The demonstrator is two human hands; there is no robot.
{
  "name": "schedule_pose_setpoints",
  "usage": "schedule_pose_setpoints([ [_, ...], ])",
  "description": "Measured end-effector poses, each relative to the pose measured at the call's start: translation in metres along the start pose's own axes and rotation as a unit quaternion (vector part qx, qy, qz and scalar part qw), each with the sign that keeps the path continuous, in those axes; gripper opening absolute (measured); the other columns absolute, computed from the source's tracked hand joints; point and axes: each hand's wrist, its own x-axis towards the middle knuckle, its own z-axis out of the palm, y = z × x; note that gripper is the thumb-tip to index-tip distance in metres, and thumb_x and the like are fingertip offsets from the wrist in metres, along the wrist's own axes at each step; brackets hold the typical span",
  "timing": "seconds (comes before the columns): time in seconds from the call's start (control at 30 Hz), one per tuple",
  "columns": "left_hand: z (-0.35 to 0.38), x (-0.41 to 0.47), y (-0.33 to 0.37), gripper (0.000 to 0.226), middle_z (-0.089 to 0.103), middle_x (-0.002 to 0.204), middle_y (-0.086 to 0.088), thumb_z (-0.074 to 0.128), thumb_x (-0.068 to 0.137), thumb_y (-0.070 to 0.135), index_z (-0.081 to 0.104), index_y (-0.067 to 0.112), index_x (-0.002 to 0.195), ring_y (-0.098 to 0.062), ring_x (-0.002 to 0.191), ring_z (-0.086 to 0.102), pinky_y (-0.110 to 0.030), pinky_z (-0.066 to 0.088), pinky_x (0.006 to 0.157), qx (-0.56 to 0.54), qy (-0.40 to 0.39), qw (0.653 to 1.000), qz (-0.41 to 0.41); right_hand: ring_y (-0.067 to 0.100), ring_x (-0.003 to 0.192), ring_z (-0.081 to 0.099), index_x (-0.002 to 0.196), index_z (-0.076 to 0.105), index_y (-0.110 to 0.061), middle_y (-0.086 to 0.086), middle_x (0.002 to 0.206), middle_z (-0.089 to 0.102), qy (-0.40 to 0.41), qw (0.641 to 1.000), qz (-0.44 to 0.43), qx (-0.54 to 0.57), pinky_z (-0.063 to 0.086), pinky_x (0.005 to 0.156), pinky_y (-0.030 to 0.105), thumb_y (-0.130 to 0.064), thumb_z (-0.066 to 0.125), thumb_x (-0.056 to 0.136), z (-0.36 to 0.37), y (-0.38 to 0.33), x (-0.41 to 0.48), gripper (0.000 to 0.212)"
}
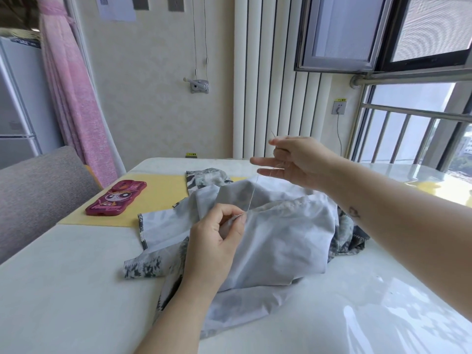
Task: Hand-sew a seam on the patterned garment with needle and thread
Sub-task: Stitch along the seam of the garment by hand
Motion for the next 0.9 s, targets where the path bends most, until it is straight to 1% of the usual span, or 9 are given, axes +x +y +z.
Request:
schedule_pose_setpoints([
  [0.1, 0.000, 0.000, 0.001, 0.016, 0.059, 0.062, 0.025, 0.065, 0.087, 0.008, 0.062, 0.021, 0.079, 0.008, 0.060, 0.054, -0.005, 0.037, 0.056, 0.001, 0.000, 1.000, -0.002, 0.025, 0.090, 0.068, 0.088, 0.050, -0.011, -0.007, 0.040, 0.032, 0.024, 0.995, -0.044, -0.083, 0.050, 0.090, 0.040, -0.011, 0.039, 0.102, 0.002, 0.005, 0.001, 0.017],
  [0.27, -0.001, 0.000, 0.001, 0.015, 0.058, 0.062, 0.026, 0.065, 0.087, 0.008, 0.062, 0.021, 0.080, 0.007, 0.060, 0.054, -0.005, 0.036, 0.056, 0.002, 0.002, 1.000, 0.001, 0.022, 0.085, 0.068, 0.083, 0.050, -0.015, -0.011, 0.036, 0.045, 0.024, 0.962, -0.117, -0.246, 0.051, 0.073, 0.030, -0.014, 0.043, 0.100, 0.008, 0.012, -0.008, 0.018],
  [0.33, -0.001, 0.001, 0.000, 0.010, 0.057, 0.060, 0.025, 0.065, 0.087, 0.009, 0.063, 0.018, 0.081, 0.005, 0.058, 0.052, -0.006, 0.036, 0.055, -0.001, 0.002, 1.000, -0.005, 0.018, 0.076, 0.067, 0.082, 0.049, -0.020, -0.010, 0.045, 0.056, 0.023, 0.901, -0.185, -0.391, 0.048, 0.064, 0.029, -0.017, 0.044, 0.099, 0.009, 0.016, -0.019, 0.018],
  [0.43, -0.001, 0.002, -0.002, 0.009, 0.059, 0.061, 0.022, 0.065, 0.087, 0.009, 0.064, 0.017, 0.083, 0.004, 0.057, 0.052, -0.006, 0.036, 0.056, -0.020, 0.010, 0.999, -0.023, 0.020, 0.061, 0.056, 0.094, 0.049, -0.021, -0.003, 0.071, 0.067, 0.014, 0.778, -0.272, -0.566, 0.043, 0.057, 0.034, -0.021, 0.038, 0.099, 0.008, 0.035, -0.031, 0.012],
  [0.5, 0.000, 0.003, -0.003, 0.012, 0.061, 0.064, 0.021, 0.065, 0.088, 0.010, 0.064, 0.020, 0.082, 0.004, 0.059, 0.053, -0.008, 0.038, 0.058, -0.038, 0.012, 0.998, -0.040, 0.030, 0.058, 0.054, 0.099, 0.050, -0.017, -0.001, 0.067, 0.064, 0.041, 0.691, -0.354, -0.629, 0.036, 0.052, 0.034, -0.023, 0.034, 0.098, 0.005, 0.054, -0.034, 0.017],
  [0.57, 0.001, 0.004, -0.002, 0.014, 0.060, 0.063, 0.020, 0.065, 0.088, 0.011, 0.063, 0.022, 0.081, 0.003, 0.059, 0.053, -0.009, 0.039, 0.058, -0.054, 0.004, 0.997, -0.057, 0.033, 0.045, 0.048, 0.096, 0.055, -0.010, 0.000, 0.052, 0.054, 0.044, 0.644, -0.405, -0.648, 0.025, 0.049, 0.028, -0.023, 0.035, 0.095, 0.000, 0.066, -0.032, 0.023],
  [0.67, -0.003, 0.007, 0.000, 0.013, 0.060, 0.061, 0.019, 0.066, 0.087, 0.015, 0.064, 0.024, 0.079, 0.003, 0.057, 0.051, -0.011, 0.039, 0.057, -0.054, -0.028, 0.995, -0.073, 0.029, 0.038, 0.044, 0.095, 0.058, -0.005, -0.003, 0.047, 0.049, 0.028, 0.668, -0.412, -0.618, 0.026, 0.041, 0.024, -0.025, 0.035, 0.093, -0.007, 0.069, -0.030, 0.031],
  [0.77, -0.013, 0.011, 0.000, 0.012, 0.067, 0.072, 0.015, 0.070, 0.085, 0.016, 0.067, 0.025, 0.077, 0.004, 0.065, 0.056, -0.009, 0.041, 0.062, -0.009, -0.086, 0.993, -0.082, 0.024, 0.036, 0.032, 0.095, 0.059, -0.004, -0.015, 0.045, 0.025, 0.026, 0.670, -0.431, -0.604, 0.019, 0.037, 0.022, -0.025, 0.035, 0.092, -0.015, 0.070, -0.030, 0.032],
  [0.9, -0.025, 0.018, 0.000, 0.015, 0.068, 0.075, 0.022, 0.074, 0.081, 0.020, 0.067, 0.032, 0.075, 0.004, 0.072, 0.061, -0.008, 0.042, 0.065, 0.087, -0.135, 0.983, -0.087, 0.030, 0.038, 0.039, 0.099, 0.057, -0.005, -0.004, 0.046, 0.040, 0.018, 0.679, -0.416, -0.604, 0.038, 0.038, 0.036, -0.032, 0.027, 0.093, -0.025, 0.073, -0.033, 0.041],
])
